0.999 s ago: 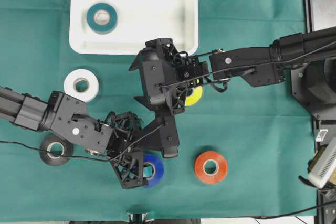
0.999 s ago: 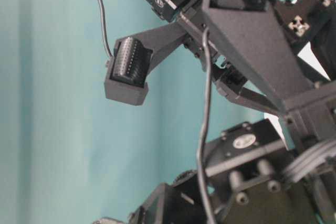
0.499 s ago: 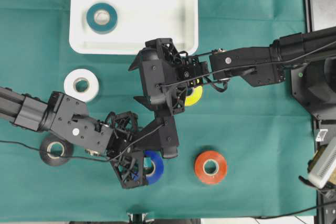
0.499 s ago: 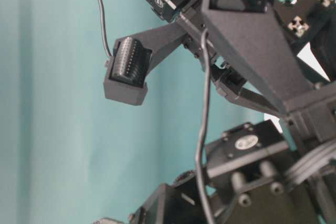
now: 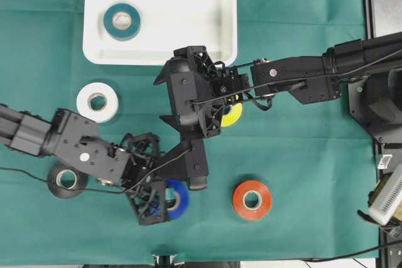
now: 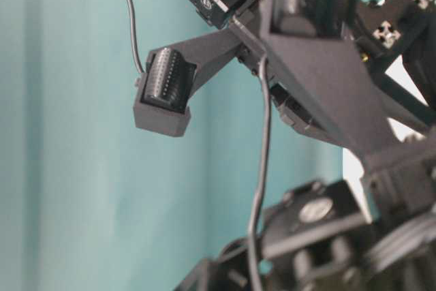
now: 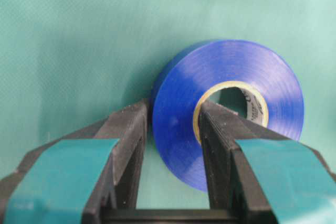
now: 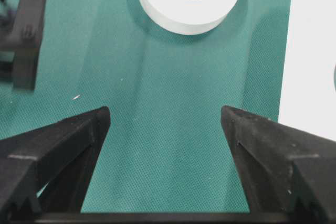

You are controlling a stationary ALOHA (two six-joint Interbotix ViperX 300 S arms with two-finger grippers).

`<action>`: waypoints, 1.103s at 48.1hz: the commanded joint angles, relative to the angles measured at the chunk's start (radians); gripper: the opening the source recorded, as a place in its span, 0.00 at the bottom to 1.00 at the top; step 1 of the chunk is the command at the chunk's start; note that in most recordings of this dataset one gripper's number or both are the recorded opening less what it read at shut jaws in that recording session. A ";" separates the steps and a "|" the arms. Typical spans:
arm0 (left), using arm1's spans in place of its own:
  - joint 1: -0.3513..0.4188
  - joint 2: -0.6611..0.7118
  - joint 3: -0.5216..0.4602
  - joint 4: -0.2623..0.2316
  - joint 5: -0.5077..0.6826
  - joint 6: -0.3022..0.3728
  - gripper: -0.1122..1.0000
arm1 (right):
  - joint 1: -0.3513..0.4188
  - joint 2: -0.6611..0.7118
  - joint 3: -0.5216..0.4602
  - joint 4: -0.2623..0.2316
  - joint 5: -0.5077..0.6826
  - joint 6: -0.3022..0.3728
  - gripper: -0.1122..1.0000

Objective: Put the tape alternately from left to right into the white case.
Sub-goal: 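Grip the blue tape roll through its hole with the left gripper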

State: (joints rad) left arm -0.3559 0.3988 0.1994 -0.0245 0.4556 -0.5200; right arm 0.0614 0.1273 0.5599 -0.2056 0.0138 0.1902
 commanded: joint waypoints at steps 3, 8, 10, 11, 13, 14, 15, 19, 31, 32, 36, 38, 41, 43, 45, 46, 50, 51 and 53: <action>-0.014 -0.092 0.017 0.002 0.000 0.002 0.35 | 0.005 -0.032 -0.015 0.002 -0.009 0.002 0.67; -0.025 -0.132 0.041 0.002 0.000 0.002 0.35 | 0.005 -0.032 -0.014 0.002 -0.009 0.002 0.67; -0.028 -0.152 0.054 0.002 0.000 0.002 0.35 | 0.005 -0.032 -0.015 0.002 -0.009 0.002 0.67; -0.029 -0.160 0.058 0.002 0.000 0.002 0.35 | 0.005 -0.031 -0.014 0.003 -0.011 0.002 0.67; -0.031 -0.173 0.067 0.002 0.002 0.002 0.35 | 0.005 -0.032 -0.014 0.002 -0.009 0.002 0.67; -0.031 -0.179 0.074 0.002 0.002 0.002 0.35 | 0.005 -0.032 -0.014 0.002 -0.009 0.002 0.67; -0.031 -0.186 0.080 0.002 0.003 0.002 0.35 | 0.005 -0.032 -0.014 0.002 -0.009 0.002 0.67; -0.031 -0.207 0.100 0.002 0.008 0.002 0.35 | 0.005 -0.031 -0.011 0.002 -0.009 0.002 0.67; -0.025 -0.261 0.153 0.003 0.025 0.002 0.35 | 0.011 -0.032 -0.009 0.003 -0.009 0.002 0.67; -0.025 -0.264 0.158 0.003 0.026 0.002 0.34 | 0.011 -0.032 -0.009 0.003 -0.009 0.002 0.67; -0.020 -0.278 0.175 0.003 0.025 0.006 0.35 | 0.011 -0.032 -0.009 0.003 -0.009 0.002 0.67; -0.015 -0.285 0.184 0.005 0.025 0.008 0.34 | 0.011 -0.032 -0.009 0.003 -0.009 0.002 0.67; -0.006 -0.301 0.201 0.006 0.026 0.008 0.34 | 0.011 -0.032 -0.009 0.003 -0.009 0.002 0.67; -0.002 -0.311 0.213 0.006 0.025 0.008 0.35 | 0.012 -0.032 -0.009 0.003 -0.009 0.002 0.67; 0.003 -0.322 0.227 0.006 0.025 0.008 0.35 | 0.011 -0.031 -0.009 0.003 -0.009 0.002 0.67; 0.005 -0.330 0.233 0.006 0.025 0.008 0.34 | 0.012 -0.032 -0.009 0.003 -0.009 0.002 0.67; 0.017 -0.356 0.261 0.005 0.023 0.008 0.35 | 0.012 -0.032 -0.009 0.003 -0.009 0.002 0.67; 0.020 -0.362 0.270 0.006 0.021 0.008 0.35 | 0.012 -0.032 -0.009 0.002 -0.009 0.002 0.67; 0.026 -0.374 0.284 0.006 0.020 0.008 0.34 | 0.012 -0.032 -0.009 0.003 -0.009 0.002 0.67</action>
State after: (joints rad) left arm -0.3436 0.0798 0.4771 -0.0215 0.4832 -0.5123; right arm 0.0690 0.1273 0.5584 -0.2040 0.0123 0.1902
